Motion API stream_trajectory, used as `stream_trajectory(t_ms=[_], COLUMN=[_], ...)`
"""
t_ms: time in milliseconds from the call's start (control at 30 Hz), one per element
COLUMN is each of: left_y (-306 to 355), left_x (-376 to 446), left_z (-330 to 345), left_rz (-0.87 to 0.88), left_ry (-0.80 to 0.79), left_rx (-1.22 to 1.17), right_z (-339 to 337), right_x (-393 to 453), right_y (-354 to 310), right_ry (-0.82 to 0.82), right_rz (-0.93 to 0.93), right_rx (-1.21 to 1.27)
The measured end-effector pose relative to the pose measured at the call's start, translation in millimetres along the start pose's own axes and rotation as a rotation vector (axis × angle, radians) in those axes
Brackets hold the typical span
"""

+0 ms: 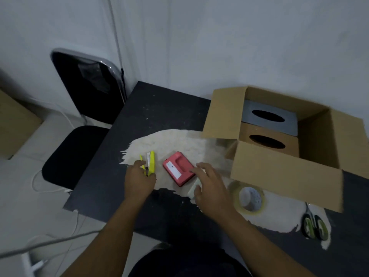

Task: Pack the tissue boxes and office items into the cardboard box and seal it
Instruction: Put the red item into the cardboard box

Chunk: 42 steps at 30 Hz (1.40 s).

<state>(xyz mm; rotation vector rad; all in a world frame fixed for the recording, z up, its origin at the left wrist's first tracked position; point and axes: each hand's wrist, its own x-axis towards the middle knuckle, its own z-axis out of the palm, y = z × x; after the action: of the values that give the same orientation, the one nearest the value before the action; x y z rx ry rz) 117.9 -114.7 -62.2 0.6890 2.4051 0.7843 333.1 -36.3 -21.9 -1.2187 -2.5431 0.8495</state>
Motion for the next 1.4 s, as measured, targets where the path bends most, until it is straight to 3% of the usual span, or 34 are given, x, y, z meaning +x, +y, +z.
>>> stream_trajectory(t_ms=[133,367,533,733,1000,1133,1400], left_y=[13,5,-4,26,103,156,239], left_x=[16,14,9,5,-10,-23,-41], left_z=[0,-9,-13,-15,-4,19,84], left_rz=[0.093,0.168,0.113,0.012,0.19,0.386,0.79], left_ry=[-0.078,-0.192,-0.234,-0.279,-0.276,-0.313,-0.387], left_rx=[-0.016,-0.007,-0.082,-0.372,-0.482,-0.433,-0.146], right_z=[18,53,58,24,-75,-116,-171], right_x=[25,78,81,62,32,14,-20], right_y=[-12,-21,-16,-28,-19,9,73], right_ry=[-0.11,-0.325,-0.294,-0.086,0.12,0.287,0.514], right_rz=[0.12,0.256,0.327,0.394,0.383,0.403,0.508], right_rx=[0.042,-0.273,-0.173,0.432,0.97,1.05,0.961])
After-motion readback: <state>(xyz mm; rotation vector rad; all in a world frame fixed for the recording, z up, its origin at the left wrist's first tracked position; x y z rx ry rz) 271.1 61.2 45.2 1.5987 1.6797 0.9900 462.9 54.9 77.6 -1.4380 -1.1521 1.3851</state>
